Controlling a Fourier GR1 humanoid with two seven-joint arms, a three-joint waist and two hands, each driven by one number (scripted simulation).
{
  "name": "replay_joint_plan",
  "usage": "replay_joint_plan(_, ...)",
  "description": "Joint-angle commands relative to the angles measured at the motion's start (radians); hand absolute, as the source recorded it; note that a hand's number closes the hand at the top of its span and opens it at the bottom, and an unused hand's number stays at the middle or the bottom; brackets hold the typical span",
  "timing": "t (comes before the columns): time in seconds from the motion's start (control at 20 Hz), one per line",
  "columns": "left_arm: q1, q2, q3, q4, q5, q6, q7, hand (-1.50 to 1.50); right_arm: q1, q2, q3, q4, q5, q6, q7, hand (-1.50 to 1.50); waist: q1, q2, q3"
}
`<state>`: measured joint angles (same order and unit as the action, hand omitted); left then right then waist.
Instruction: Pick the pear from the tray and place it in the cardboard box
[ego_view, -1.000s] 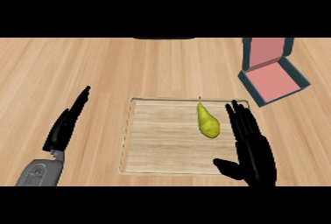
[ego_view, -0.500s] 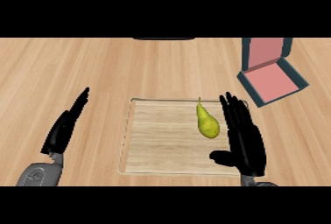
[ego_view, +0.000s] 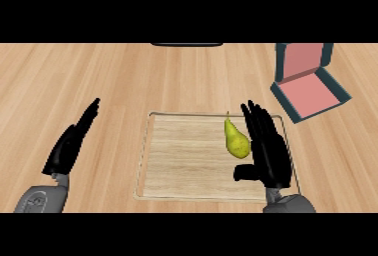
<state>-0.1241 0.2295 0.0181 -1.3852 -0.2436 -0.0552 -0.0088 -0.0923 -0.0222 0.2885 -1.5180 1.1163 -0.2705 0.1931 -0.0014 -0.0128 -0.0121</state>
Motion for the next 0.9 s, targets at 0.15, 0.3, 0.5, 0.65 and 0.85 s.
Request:
replay_joint_plan(0.15,-0.031,-0.001,0.024,0.05,0.0,-0.017,-0.03,0.0,-0.076,0.021,-0.003,0.17,-0.024,-0.065,-0.01,-1.5,0.005,0.014,0.012)
replay_joint_plan(0.3,-0.006,-0.022,0.007,0.049,-0.017,-0.003,-0.061,0.0,-0.102,0.018,-0.03,0.187,-0.042,-0.041,-0.036,-1.5,0.004,0.013,0.012)
replay_joint_plan(0.5,0.002,0.003,0.031,0.049,-0.015,-0.02,-0.053,0.0,-0.084,0.021,0.028,0.16,0.021,-0.047,0.008,1.5,0.003,0.012,0.012)
replay_joint_plan(0.65,-0.037,-0.002,0.036,0.064,-0.006,-0.023,-0.035,0.0,-0.155,0.021,0.012,0.283,0.118,-0.205,-0.028,1.5,0.008,0.015,0.012)
replay_joint_plan(0.85,-0.038,-0.015,0.028,0.083,-0.03,-0.002,-0.04,0.0,-0.201,0.021,-0.038,0.342,0.146,-0.31,-0.048,1.5,0.008,0.017,0.012)
